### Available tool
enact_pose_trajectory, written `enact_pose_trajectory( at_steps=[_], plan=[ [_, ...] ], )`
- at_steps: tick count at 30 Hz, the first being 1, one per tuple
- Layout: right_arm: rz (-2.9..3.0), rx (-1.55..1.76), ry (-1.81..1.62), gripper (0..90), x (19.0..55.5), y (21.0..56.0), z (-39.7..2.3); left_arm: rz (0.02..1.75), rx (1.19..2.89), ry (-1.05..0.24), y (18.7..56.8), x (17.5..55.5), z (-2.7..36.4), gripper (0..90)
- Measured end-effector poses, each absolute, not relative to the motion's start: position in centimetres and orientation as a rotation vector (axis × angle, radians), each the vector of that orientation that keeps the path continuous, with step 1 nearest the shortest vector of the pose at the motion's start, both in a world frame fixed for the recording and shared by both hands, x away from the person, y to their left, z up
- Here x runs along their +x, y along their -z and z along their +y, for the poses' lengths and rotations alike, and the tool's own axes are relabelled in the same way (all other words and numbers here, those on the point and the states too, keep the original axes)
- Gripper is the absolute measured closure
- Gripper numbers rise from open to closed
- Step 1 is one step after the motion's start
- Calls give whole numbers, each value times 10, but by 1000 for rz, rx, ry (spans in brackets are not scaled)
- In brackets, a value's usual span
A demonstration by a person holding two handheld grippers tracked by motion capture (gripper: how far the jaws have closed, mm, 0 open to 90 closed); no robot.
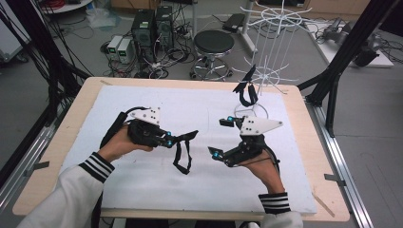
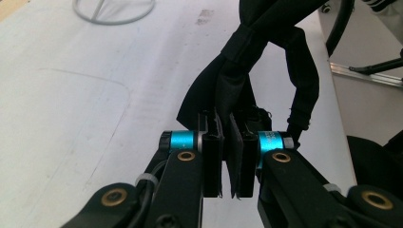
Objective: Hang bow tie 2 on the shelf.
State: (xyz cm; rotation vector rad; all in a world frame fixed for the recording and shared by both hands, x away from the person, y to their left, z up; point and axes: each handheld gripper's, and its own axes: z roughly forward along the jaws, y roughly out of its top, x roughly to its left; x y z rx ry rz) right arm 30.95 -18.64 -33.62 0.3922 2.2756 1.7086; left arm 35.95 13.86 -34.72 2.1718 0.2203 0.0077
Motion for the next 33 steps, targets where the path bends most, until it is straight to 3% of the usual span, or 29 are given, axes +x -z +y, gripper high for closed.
enact_pose_trajectory(
  at_steps=[5,7,14,23,31,33],
  plan=[
    [2309,382,-1699,76,312,335,-180,206,2166,1,346,357,130,848],
    [2335,375,-1690,152,313,335,-179,204,2168,-1,347,356,128,848],
    [2380,356,-1688,208,317,335,-173,182,2167,18,347,355,121,848],
    [2426,247,-1630,404,317,333,-162,168,2176,25,348,355,117,849],
    [2445,205,-1606,503,317,334,-157,170,2184,26,349,355,117,849],
    [2447,193,-1595,573,316,334,-156,171,2183,31,350,356,117,849]
  ],
)
